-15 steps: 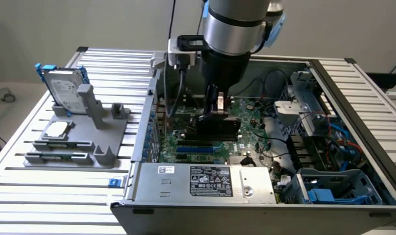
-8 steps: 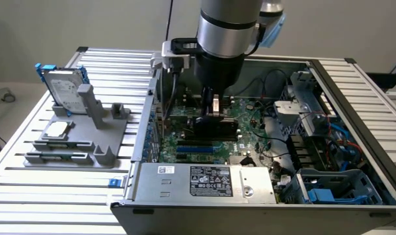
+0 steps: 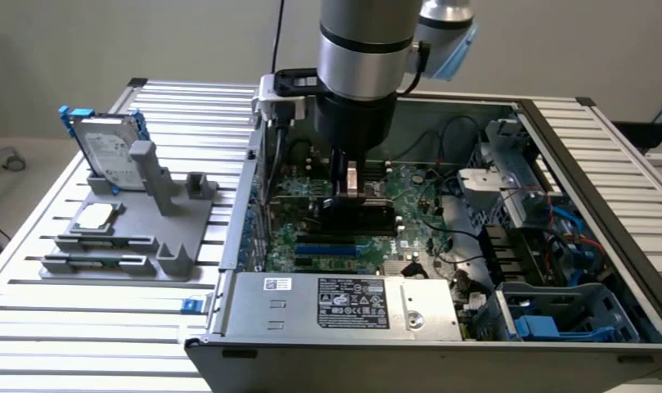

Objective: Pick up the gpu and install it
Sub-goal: 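Insert the gpu into the slot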

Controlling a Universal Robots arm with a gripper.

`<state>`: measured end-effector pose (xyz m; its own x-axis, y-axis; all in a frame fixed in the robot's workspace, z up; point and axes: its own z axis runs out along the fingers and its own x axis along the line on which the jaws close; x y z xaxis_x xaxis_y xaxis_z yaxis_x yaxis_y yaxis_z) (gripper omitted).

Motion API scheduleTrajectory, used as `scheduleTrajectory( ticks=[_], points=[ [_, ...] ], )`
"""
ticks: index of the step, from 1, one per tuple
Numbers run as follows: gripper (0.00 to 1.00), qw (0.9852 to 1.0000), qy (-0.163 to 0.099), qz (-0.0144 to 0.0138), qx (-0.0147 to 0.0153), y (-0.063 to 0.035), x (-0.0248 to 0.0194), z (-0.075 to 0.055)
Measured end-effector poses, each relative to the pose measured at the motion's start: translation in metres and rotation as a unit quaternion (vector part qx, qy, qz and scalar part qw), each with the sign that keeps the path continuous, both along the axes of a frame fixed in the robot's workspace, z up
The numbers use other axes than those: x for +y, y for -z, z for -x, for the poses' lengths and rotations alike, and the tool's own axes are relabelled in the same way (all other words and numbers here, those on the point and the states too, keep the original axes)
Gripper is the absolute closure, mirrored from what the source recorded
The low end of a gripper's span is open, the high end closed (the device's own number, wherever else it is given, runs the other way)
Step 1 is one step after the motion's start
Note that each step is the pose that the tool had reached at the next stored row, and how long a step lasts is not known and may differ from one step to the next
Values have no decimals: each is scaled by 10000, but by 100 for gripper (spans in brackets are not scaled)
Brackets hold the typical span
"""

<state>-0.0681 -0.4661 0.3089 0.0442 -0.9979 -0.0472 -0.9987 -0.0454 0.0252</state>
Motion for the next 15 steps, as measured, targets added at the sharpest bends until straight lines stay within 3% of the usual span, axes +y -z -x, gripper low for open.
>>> scheduleTrajectory(
  ticks=[2, 7, 11, 15],
  points=[
    [73, 10000, 1, -1, -20, 14, 0, 6],
    [73, 10000, 5, 2, -26, 49, -1, 26],
    [73, 10000, 17, 40, -26, 78, -1, 29],
    [73, 10000, 16, 55, -25, 91, -4, 28]
  ],
)
